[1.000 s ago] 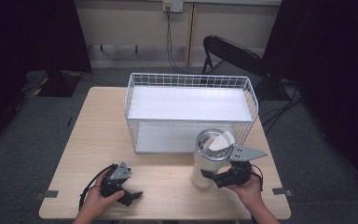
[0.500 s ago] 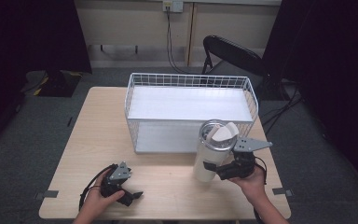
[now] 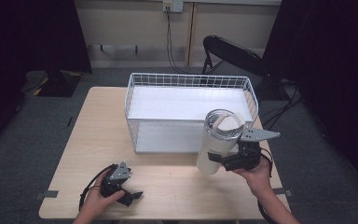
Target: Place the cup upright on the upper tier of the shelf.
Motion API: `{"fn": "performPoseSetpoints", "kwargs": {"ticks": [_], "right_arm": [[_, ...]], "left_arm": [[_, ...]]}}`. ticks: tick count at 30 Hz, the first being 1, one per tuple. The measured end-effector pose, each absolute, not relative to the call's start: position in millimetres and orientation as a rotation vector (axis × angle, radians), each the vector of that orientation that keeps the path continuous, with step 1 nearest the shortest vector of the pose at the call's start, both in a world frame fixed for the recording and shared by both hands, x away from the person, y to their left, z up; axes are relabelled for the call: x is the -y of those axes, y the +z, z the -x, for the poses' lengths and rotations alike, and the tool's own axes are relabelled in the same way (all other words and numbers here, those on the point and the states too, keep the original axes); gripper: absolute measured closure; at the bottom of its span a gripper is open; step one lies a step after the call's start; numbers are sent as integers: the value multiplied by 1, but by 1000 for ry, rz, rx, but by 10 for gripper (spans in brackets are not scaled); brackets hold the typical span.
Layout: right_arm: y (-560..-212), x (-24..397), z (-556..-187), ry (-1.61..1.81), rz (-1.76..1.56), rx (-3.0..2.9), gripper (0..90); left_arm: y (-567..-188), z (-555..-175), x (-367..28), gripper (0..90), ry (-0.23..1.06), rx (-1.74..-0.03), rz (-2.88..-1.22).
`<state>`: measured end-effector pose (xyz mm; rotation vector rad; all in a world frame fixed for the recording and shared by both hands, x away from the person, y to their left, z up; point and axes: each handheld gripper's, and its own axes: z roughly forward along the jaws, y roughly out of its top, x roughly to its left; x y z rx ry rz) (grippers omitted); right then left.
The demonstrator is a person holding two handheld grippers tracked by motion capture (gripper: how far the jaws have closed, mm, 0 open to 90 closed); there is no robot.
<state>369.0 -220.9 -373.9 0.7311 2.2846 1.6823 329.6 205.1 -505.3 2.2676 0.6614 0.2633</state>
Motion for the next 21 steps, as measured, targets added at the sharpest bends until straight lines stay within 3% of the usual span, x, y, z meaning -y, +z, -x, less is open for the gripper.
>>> {"fn": "performPoseSetpoints", "kwargs": {"ticks": [21], "right_arm": [[-340,217,-382,1661,-717,-2335,97]], "left_arm": [[-505,-330,-205,0,263,-661,-2268]]}}
